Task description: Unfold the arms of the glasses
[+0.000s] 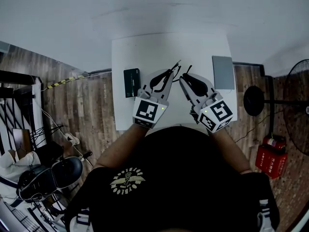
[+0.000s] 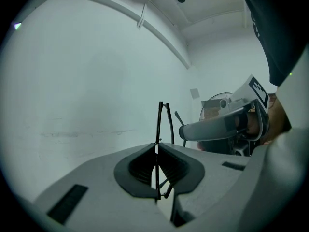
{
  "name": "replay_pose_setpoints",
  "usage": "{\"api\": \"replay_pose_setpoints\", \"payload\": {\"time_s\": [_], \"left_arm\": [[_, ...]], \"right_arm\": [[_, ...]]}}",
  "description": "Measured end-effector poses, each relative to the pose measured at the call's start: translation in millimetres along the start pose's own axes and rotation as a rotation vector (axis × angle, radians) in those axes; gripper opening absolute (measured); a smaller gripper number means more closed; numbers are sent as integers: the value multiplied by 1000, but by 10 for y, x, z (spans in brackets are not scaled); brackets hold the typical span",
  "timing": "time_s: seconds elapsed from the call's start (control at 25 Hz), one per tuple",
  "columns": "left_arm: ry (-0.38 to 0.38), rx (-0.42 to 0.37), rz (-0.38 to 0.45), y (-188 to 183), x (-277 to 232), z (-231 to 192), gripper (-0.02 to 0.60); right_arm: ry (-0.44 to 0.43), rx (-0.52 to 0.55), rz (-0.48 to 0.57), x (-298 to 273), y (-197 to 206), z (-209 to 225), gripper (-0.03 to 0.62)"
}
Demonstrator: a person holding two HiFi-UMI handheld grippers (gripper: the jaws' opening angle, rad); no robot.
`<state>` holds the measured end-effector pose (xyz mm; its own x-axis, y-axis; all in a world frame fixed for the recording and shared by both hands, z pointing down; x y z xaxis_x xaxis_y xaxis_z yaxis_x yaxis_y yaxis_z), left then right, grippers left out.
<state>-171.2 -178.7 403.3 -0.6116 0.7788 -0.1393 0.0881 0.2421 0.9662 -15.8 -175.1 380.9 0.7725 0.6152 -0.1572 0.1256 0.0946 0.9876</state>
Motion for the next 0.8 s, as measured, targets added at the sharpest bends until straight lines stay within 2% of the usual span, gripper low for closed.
{"api": "replay_pose_setpoints", "payload": {"time_s": [0.28,0.64,0.8], "left_arm": [[-6,10,18,-53,14,-38,20],[-24,100,38,-143,32,-165,21],[-24,109,52,-193,33,-141,21]], "right_arm": [[20,-26,2,99,50,-15,40],[50,-59,-9,177,127,-20,37],[48,-73,6,277,154,-23,32]]}}
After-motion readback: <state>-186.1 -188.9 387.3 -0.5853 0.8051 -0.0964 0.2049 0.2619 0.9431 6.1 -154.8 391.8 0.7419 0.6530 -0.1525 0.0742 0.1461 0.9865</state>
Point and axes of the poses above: the fingertips, and each gripper's own axes: x backward along the fingers, z to its right, y out of its underside, the point moved 9 cm from there along x, backward along the fingers, and after that the axes turned 13 degrees about x, right-handed, at the moved point
